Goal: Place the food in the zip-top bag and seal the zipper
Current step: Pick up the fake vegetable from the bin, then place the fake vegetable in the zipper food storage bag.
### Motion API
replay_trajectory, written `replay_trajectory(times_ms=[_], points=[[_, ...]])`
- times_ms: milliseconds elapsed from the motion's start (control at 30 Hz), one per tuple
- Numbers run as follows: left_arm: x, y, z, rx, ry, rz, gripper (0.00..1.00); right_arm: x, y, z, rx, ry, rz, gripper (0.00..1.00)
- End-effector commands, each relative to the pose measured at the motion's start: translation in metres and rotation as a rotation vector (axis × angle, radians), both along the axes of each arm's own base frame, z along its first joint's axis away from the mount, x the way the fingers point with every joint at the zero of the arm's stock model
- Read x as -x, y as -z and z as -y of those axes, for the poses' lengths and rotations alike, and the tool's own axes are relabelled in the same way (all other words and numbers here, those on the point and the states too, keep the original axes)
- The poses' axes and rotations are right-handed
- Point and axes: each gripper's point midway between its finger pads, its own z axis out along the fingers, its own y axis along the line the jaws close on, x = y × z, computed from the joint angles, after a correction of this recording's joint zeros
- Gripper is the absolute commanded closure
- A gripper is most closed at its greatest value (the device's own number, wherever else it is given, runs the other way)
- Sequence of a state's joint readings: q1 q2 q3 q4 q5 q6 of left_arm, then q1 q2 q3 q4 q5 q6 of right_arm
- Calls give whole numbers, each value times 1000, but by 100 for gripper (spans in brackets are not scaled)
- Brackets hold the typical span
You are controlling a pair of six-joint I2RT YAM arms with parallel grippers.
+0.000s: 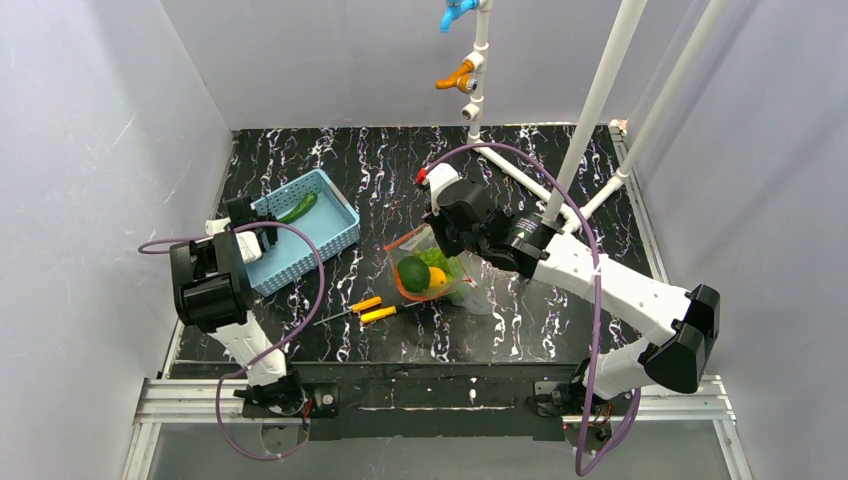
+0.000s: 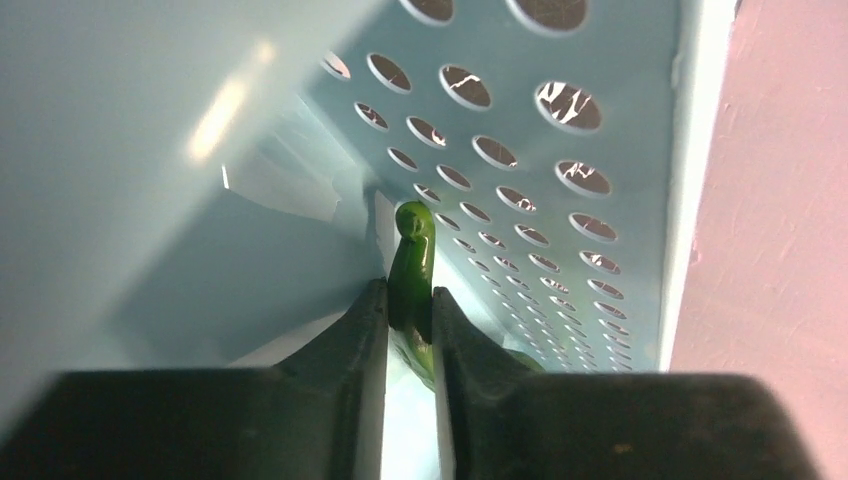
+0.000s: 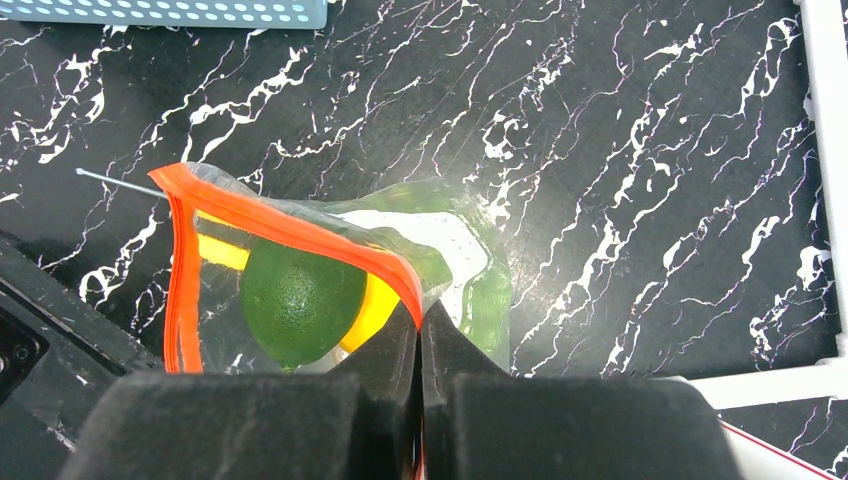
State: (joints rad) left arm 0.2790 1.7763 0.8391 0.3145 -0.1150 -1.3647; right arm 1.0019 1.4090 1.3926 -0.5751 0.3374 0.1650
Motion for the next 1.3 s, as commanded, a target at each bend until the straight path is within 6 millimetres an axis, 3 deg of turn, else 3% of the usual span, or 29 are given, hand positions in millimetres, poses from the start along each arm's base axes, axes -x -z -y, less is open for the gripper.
replay_trajectory(times_ms=[0,133,300,467,533,700,800,1000,1133,1267], points=[[18,16,0,-55,32,-67,97,-2,-23,-6,-78,-3,51,99],[16,0,-1,-87,47,-41,100,-2,-22,-6,-77,-5,49,99],[13,-36,1,-119,75,24,100,-2,-23,-7,-81,-5,50,99],[18,-90,-2,-240,131,90,100,-3,-30,-7,-89,-2,63,99],[23,-121,2,-313,195,122,100,-3,-32,-6,-94,1,67,99],[59,-178,17,-483,334,171,100,-4,-36,-10,-113,-2,64,99],[79,-211,41,-548,465,259,100,-2,-41,-15,-141,-14,43,99],[127,-254,96,-583,719,405,100,-2,-51,-25,-188,-38,-3,99],[157,-296,137,-622,885,588,100,-4,-52,-29,-221,-54,-62,99],[184,-332,165,-687,991,715,100,-6,-50,-33,-256,-74,-120,99]])
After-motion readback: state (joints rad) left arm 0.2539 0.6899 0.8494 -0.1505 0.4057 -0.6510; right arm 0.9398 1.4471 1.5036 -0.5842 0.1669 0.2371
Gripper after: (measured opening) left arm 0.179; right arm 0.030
